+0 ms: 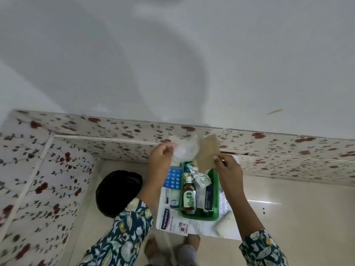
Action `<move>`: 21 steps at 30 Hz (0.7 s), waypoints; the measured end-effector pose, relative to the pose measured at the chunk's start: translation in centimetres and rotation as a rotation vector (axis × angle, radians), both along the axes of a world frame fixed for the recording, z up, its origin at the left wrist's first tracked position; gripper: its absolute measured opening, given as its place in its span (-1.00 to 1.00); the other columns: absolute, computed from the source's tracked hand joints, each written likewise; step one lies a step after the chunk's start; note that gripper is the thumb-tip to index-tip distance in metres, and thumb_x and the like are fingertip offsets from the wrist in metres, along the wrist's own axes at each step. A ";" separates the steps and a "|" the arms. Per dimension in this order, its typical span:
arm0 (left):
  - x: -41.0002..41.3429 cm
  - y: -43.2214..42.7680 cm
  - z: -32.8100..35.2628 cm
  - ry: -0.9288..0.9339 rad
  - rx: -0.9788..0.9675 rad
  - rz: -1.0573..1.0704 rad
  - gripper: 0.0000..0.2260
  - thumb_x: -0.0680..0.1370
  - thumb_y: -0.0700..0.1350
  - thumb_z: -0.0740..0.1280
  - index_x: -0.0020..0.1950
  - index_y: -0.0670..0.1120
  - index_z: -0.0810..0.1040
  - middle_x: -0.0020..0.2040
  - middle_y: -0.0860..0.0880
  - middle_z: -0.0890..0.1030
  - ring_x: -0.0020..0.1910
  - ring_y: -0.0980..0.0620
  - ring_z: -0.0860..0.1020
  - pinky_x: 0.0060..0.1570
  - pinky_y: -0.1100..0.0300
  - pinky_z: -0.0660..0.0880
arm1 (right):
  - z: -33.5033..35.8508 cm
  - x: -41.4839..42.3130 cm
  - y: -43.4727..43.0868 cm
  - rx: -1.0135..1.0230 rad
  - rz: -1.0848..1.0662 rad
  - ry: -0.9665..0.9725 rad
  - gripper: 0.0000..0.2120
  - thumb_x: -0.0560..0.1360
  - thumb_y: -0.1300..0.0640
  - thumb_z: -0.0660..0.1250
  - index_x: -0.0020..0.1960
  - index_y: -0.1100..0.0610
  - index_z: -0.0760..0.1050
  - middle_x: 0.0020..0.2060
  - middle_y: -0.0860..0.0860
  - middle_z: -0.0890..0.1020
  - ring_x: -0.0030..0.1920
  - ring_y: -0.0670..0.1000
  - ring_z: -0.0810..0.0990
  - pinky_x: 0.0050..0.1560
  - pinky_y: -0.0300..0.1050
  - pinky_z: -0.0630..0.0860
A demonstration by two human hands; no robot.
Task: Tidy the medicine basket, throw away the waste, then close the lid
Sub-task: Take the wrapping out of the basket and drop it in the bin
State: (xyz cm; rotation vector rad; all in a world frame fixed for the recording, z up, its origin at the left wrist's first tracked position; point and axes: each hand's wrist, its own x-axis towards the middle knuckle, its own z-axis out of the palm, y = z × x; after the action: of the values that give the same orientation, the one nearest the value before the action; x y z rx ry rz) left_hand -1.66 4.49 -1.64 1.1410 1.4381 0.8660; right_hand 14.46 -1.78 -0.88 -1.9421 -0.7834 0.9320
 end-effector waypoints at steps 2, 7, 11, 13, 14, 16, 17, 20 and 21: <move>-1.9 -1.2 -0.2 0.012 -0.008 -0.017 -0.70 0.55 -0.29 0.24 -0.18 0.11 0.57 -0.03 0.05 0.62 -0.03 0.12 0.56 -0.01 0.29 0.48 | -0.2 -3.4 0.7 -0.030 0.060 0.111 -0.83 0.51 0.11 0.29 0.04 0.14 0.57 0.01 0.13 0.60 -0.01 0.11 0.60 0.04 0.07 0.58; -7.8 -3.7 -3.1 0.107 -0.063 -0.110 -0.85 0.55 -0.26 0.26 -0.07 -0.12 0.62 -0.10 -0.04 0.63 -0.12 0.10 0.57 -0.03 0.22 0.46 | -2.9 -12.2 2.2 -0.127 0.177 0.188 -0.84 0.46 0.12 0.36 -0.18 0.22 0.52 -0.31 0.17 0.58 -0.27 0.08 0.54 -0.16 0.07 0.51; -14.1 -4.5 -5.7 0.104 -0.140 -0.003 -0.88 0.55 -0.27 0.26 -0.05 -0.14 0.58 -0.09 -0.09 0.62 -0.10 0.04 0.55 -0.05 0.20 0.45 | -7.5 -18.9 3.9 -0.231 0.227 0.185 -0.71 0.42 0.31 0.31 -0.41 0.07 0.36 -0.42 0.04 0.45 -0.30 0.03 0.43 -0.25 -0.11 0.36; -17.7 -4.5 -6.9 -0.037 -0.183 0.193 -0.91 0.55 -0.28 0.25 -0.07 -0.16 0.53 -0.13 -0.07 0.59 -0.11 0.02 0.55 -0.09 0.26 0.47 | -10.4 -21.8 4.7 -0.281 0.243 0.188 -0.70 0.43 0.30 0.30 -0.41 0.06 0.35 -0.38 0.09 0.48 -0.26 0.03 0.45 -0.29 -0.15 0.38; -19.8 -4.6 -7.9 -0.104 -0.198 0.309 -0.91 0.56 -0.27 0.25 -0.09 -0.17 0.53 -0.13 -0.06 0.59 -0.11 0.01 0.55 -0.09 0.29 0.48 | -12.3 -23.5 5.2 -0.296 0.264 0.201 -0.77 0.44 0.30 0.29 -0.36 0.11 0.39 -0.34 0.13 0.51 -0.25 0.04 0.47 -0.36 -0.21 0.41; -23.4 -5.0 -10.4 -0.139 -0.212 0.469 -0.84 0.58 -0.25 0.22 -0.16 -0.09 0.53 -0.12 -0.04 0.60 -0.10 0.03 0.56 -0.06 0.27 0.46 | -16.3 -26.5 6.0 -0.339 0.334 0.208 -0.94 0.47 0.28 0.27 -0.18 0.21 0.47 -0.25 0.16 0.55 -0.24 0.07 0.53 -0.43 -0.41 0.43; -24.9 -5.2 -11.9 -0.129 -0.217 0.520 -0.81 0.58 -0.24 0.21 -0.18 -0.06 0.52 -0.12 -0.03 0.60 -0.10 0.04 0.56 -0.06 0.26 0.45 | -18.4 -27.9 6.3 -0.373 0.377 0.203 -0.93 0.49 0.26 0.27 -0.09 0.26 0.49 -0.17 0.18 0.59 -0.18 0.13 0.57 -0.28 -0.39 0.51; -29.0 -5.6 -17.6 -0.048 -0.219 0.610 -0.81 0.59 -0.21 0.20 -0.17 -0.04 0.53 -0.10 -0.06 0.61 -0.09 0.00 0.57 -0.09 0.27 0.44 | -25.5 -32.6 7.2 -0.458 0.426 0.212 -0.77 0.49 0.25 0.28 0.08 0.36 0.49 0.08 0.28 0.60 0.08 0.27 0.57 0.13 0.06 0.49; -29.9 -5.7 -19.5 -0.022 -0.234 0.613 -0.83 0.59 -0.21 0.20 -0.14 -0.07 0.54 -0.07 -0.09 0.61 -0.07 -0.02 0.56 -0.10 0.27 0.44 | -27.6 -33.8 7.3 -0.482 0.439 0.211 -0.79 0.48 0.26 0.29 0.07 0.36 0.49 0.11 0.30 0.59 0.09 0.28 0.57 0.13 0.09 0.48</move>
State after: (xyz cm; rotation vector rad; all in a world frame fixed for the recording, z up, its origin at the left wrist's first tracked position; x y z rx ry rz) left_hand -31.60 -1.18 -21.15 0.5094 1.8510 1.0822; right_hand -19.30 5.55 -28.44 -2.0563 -0.9415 1.6909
